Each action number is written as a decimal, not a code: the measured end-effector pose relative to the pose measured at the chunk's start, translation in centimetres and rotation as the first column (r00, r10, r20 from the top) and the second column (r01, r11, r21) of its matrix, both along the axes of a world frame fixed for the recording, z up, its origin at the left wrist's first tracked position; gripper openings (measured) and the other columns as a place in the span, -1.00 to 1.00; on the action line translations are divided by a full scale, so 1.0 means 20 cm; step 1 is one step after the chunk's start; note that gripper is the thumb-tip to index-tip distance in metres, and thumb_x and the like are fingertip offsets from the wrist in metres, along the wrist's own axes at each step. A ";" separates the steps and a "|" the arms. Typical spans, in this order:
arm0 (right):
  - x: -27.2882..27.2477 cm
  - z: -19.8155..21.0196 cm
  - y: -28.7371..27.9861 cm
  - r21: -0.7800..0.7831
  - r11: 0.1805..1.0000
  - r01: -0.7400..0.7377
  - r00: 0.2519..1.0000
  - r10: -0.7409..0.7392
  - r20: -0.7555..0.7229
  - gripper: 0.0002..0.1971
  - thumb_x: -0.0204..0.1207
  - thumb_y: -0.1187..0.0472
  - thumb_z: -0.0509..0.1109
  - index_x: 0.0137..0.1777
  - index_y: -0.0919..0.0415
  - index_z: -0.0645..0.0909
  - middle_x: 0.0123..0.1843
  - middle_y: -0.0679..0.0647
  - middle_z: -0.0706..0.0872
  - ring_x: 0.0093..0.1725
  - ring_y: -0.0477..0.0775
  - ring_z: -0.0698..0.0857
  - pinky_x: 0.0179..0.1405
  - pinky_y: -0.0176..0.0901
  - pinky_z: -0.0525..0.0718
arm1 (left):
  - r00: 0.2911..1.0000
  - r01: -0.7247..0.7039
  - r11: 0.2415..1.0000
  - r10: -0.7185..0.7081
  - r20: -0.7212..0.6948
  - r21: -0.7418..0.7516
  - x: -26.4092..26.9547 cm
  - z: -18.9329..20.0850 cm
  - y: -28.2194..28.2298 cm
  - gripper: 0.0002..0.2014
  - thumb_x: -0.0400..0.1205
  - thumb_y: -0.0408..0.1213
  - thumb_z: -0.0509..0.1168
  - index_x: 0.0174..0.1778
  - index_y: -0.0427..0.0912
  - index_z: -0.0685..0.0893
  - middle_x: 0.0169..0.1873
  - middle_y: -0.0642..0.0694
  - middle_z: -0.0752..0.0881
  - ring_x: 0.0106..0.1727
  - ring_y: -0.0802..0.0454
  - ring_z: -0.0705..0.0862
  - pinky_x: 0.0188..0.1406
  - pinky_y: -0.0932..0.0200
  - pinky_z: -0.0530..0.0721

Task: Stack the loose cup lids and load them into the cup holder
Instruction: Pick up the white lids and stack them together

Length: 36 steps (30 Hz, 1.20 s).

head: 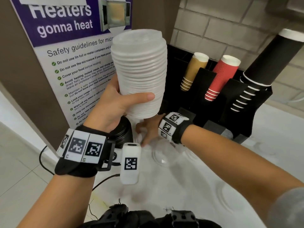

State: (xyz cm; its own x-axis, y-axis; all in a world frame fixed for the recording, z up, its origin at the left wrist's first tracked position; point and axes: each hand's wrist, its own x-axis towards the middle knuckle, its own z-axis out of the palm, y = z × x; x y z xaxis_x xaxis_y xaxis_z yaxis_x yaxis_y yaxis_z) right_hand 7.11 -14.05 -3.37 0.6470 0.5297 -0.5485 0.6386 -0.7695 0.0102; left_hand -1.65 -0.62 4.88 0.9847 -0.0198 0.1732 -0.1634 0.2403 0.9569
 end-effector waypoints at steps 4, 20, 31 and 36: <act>-0.07 0.01 -0.18 -0.177 0.984 -0.018 0.998 0.007 -0.063 -0.34 0.10 -0.54 0.34 0.21 -0.39 0.36 0.14 -0.03 0.36 0.18 0.25 0.36 -0.06 0.07 0.41 | 1.000 0.006 1.000 -0.006 -0.010 0.001 0.00 0.00 -0.02 -0.14 0.13 -0.30 0.64 0.41 -0.22 0.54 0.16 -0.07 0.79 0.18 0.00 0.77 -0.04 0.17 0.75; -0.34 0.21 -0.36 0.696 -0.152 0.701 0.713 0.139 -0.688 -0.16 0.49 0.62 0.17 0.64 -0.08 0.05 0.42 0.25 0.57 0.38 0.23 0.59 0.37 0.16 0.57 | 1.000 0.009 0.999 -0.010 0.029 0.044 0.00 -0.03 -0.19 -0.08 0.14 -0.15 0.64 0.46 -0.26 0.51 0.27 -0.17 0.71 0.29 -0.09 0.70 0.31 -0.20 0.65; -0.39 0.06 -0.21 0.373 -0.495 0.785 0.549 0.276 -0.789 -0.34 0.48 0.57 0.09 0.46 -0.06 0.42 0.28 0.24 0.65 0.21 0.25 0.67 0.33 0.34 0.57 | 0.928 -0.300 0.872 0.173 0.329 0.387 0.03 -0.08 -0.14 0.21 0.31 -0.26 0.66 0.59 0.16 -0.16 0.62 0.01 0.14 0.62 0.10 0.21 0.62 0.10 0.23; -0.38 0.03 -0.17 0.335 -0.519 0.787 0.518 0.258 -0.816 -0.35 0.49 0.60 0.07 0.48 0.00 0.37 0.34 0.32 0.61 0.35 0.36 0.59 0.29 0.33 0.60 | 0.936 -0.323 0.689 0.130 0.328 0.649 0.01 -0.05 -0.09 -0.22 0.46 -0.03 0.51 0.56 0.17 0.29 0.48 -0.05 0.34 0.36 0.13 0.35 0.15 0.34 0.33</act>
